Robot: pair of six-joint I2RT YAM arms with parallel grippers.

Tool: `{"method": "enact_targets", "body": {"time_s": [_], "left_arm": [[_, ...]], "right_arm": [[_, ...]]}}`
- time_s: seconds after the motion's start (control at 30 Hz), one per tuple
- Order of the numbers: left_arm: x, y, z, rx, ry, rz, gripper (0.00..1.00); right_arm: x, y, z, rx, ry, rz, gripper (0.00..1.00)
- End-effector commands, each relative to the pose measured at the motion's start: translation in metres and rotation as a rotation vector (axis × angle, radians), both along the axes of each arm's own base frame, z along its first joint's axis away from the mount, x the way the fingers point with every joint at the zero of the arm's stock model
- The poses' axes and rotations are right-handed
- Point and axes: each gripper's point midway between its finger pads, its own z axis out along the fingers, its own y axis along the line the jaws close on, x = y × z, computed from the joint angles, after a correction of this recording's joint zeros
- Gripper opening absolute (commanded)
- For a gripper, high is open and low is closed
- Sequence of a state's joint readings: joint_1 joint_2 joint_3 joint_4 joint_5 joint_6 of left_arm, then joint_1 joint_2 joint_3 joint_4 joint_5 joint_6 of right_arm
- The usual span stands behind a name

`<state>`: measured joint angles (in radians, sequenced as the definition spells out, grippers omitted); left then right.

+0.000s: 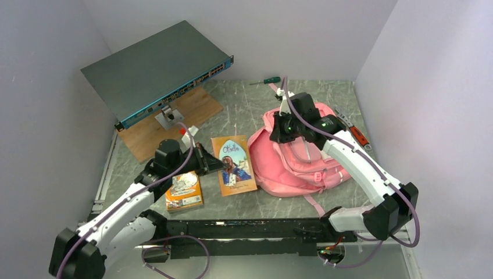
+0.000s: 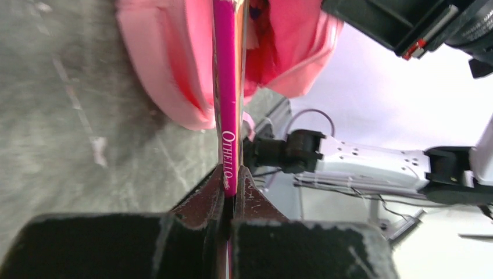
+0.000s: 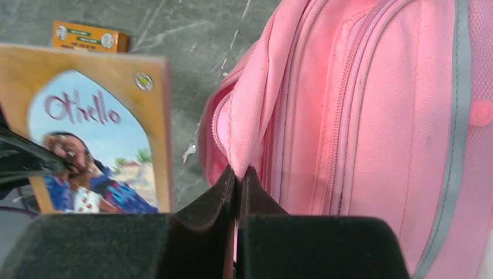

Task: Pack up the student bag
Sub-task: Place the book in the student bag.

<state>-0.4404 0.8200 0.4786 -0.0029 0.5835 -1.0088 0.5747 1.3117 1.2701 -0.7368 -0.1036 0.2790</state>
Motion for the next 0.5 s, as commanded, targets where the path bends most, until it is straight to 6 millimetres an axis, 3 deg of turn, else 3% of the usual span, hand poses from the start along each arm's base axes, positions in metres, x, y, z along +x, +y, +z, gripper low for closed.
{"method": "enact_targets", "body": {"time_s": [0.0,0.2,0.47], "left_arm": [[-0.008,-0.043,0.043,-0.167,-0.027,-0.106,0.00],[-0.001,-0.101,0.050,-0.231,0.021,-0.157,0.00],[0.036,-0.164,0.020,-0.162,0.093,-0.096,0.00]], "right_arm": [[0.006,0.018,0.065,0.198,-0.108,0.092,0.00],[0.011,0.005,0.089,0.255,-0.139,0.082,0.00],[0.013,-0.011,0.128,0.308,-0.190,0.081,0.00]]}}
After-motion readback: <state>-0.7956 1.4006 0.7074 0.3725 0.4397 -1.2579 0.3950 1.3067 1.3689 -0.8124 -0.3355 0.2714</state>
